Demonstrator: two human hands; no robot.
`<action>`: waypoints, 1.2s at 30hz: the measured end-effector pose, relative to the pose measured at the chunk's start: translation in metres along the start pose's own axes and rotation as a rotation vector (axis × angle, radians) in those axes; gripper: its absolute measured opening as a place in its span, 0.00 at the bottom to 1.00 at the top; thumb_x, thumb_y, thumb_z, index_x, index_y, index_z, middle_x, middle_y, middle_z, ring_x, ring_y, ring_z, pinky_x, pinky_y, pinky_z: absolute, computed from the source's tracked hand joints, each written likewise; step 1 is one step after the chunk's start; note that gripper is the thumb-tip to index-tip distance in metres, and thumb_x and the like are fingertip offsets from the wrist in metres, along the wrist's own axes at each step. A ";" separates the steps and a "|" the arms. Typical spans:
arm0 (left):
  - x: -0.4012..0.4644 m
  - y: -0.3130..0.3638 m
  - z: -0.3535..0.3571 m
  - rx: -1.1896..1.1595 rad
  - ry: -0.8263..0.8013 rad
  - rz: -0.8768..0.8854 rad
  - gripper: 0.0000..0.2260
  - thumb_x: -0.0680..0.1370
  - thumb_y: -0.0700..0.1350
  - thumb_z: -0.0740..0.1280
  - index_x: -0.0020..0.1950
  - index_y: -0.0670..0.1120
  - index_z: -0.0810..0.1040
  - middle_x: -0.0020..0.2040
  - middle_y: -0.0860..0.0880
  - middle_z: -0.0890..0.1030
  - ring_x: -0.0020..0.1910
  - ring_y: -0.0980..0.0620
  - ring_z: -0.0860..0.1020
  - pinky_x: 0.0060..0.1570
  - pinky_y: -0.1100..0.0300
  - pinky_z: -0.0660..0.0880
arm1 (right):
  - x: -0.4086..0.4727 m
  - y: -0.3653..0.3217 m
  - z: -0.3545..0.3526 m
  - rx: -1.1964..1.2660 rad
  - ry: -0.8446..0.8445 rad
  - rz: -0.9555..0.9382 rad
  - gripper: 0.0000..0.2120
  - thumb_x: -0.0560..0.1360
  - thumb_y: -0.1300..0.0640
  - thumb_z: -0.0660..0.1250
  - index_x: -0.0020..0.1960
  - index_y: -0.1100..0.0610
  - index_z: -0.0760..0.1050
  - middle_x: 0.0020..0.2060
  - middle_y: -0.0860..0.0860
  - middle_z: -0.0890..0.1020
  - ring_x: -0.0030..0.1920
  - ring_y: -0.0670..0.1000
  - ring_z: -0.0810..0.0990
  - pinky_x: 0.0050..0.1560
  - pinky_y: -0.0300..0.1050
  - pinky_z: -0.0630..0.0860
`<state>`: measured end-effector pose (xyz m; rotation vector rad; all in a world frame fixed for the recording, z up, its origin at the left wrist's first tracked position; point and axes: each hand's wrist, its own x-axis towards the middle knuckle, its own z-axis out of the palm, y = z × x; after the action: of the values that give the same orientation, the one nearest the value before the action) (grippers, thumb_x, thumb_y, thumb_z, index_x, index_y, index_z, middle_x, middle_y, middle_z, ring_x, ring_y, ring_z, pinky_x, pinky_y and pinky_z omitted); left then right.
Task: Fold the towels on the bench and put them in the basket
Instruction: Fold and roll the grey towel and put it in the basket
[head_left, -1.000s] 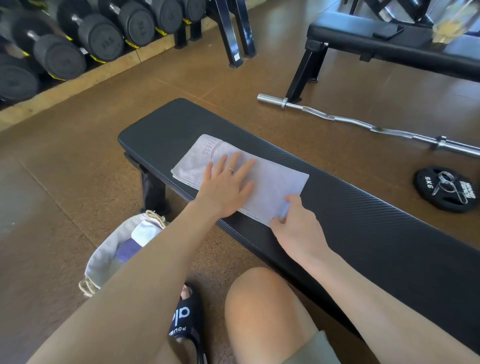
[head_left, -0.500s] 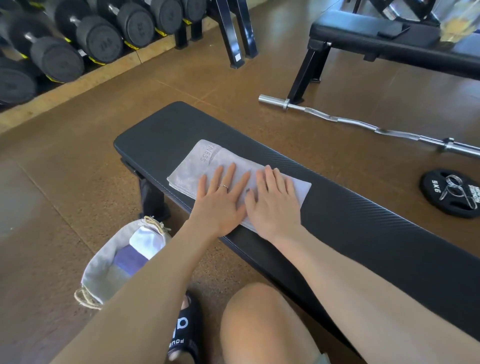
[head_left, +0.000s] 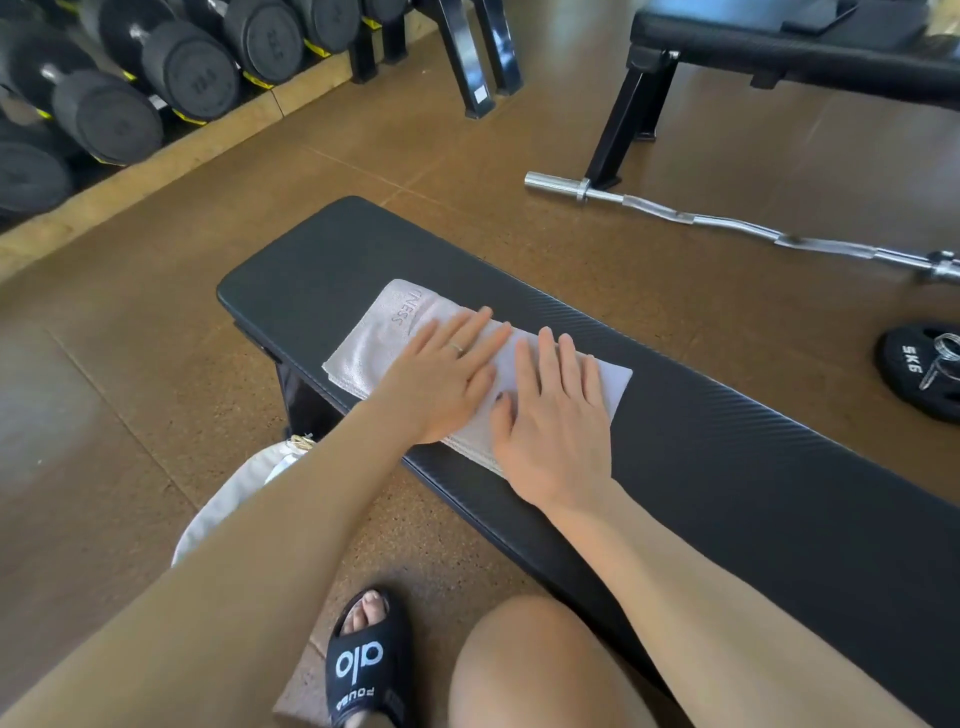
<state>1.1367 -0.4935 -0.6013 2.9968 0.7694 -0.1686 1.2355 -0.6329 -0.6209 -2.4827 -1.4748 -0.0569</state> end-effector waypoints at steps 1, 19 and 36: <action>0.001 -0.009 0.003 -0.042 -0.011 -0.068 0.26 0.83 0.57 0.38 0.82 0.57 0.44 0.83 0.53 0.44 0.81 0.53 0.43 0.79 0.50 0.43 | -0.001 0.000 0.000 0.001 0.015 0.007 0.29 0.81 0.50 0.48 0.79 0.59 0.60 0.79 0.60 0.62 0.79 0.60 0.57 0.78 0.57 0.53; -0.004 -0.001 0.005 -0.085 0.022 -0.120 0.30 0.81 0.59 0.37 0.83 0.52 0.46 0.83 0.52 0.45 0.81 0.53 0.43 0.79 0.53 0.42 | -0.002 0.009 0.000 0.020 0.001 0.033 0.29 0.80 0.50 0.47 0.78 0.58 0.64 0.77 0.60 0.65 0.78 0.62 0.61 0.78 0.59 0.54; -0.040 0.129 -0.046 -0.102 0.009 -0.041 0.23 0.80 0.63 0.59 0.63 0.45 0.70 0.56 0.47 0.71 0.55 0.47 0.72 0.47 0.52 0.71 | 0.024 0.079 -0.066 0.372 -0.253 0.233 0.24 0.75 0.54 0.66 0.71 0.55 0.71 0.64 0.52 0.76 0.66 0.57 0.71 0.65 0.54 0.71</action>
<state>1.1685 -0.6228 -0.5493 2.8891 0.8148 -0.1137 1.3219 -0.6639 -0.5682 -2.3895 -1.1391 0.5410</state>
